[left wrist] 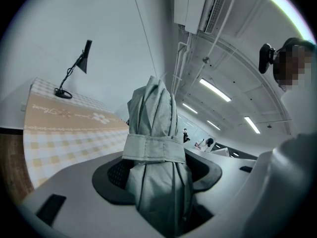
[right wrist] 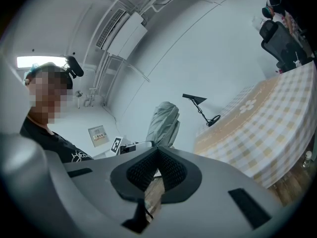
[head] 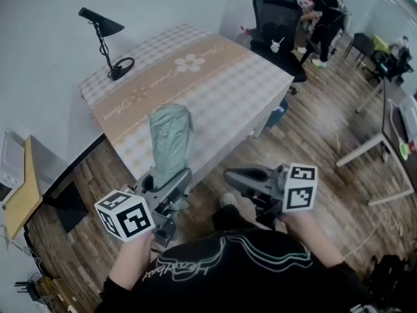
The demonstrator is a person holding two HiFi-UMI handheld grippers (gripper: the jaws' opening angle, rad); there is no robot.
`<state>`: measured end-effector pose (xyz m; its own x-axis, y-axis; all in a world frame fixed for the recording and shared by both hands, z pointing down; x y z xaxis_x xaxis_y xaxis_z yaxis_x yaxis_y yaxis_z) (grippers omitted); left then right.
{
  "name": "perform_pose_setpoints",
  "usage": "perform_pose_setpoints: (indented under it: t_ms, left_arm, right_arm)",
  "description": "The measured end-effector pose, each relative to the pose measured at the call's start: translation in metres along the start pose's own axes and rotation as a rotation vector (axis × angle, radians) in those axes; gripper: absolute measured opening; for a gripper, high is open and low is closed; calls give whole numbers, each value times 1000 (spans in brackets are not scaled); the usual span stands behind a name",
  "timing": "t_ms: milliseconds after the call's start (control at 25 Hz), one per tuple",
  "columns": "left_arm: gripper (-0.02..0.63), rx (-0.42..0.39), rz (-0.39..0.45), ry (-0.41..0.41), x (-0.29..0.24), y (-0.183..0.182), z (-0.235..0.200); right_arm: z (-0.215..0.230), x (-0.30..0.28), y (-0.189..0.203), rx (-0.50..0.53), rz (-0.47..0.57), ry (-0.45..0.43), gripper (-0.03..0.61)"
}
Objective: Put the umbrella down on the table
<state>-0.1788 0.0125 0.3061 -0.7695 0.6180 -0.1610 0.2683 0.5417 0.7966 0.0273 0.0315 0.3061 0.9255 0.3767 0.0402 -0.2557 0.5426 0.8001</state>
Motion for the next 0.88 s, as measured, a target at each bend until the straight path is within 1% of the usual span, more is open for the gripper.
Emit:
perform_pose_setpoints:
  t_ms: [200, 400, 640, 880]
  left_arm:
    - [265, 14, -3, -20, -24, -11, -13]
    - [265, 27, -14, -47, -51, -22, -30]
    - [265, 52, -29, -81, -86, -35, -60]
    - [265, 64, -30, -116, -123, -48, -91]
  right_arm:
    - [25, -5, -15, -17, -2, -16, 11]
    - [60, -11, -32, -43, -12, -22, 11]
    - [105, -26, -56, -75, -30, -32, 11]
    - [151, -34, -70, -106, -71, -31, 11]
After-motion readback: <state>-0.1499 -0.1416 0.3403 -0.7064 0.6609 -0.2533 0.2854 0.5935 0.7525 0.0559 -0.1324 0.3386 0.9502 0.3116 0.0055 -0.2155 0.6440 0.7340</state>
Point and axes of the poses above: the fingertips, and each gripper's own axes: x backward along the fingers, z to its right, y out of its underside, the point moved 6 cm from there along x, backward along the fingers, and after that the axes turned 3 degrees about z, right-handed, at the moved point
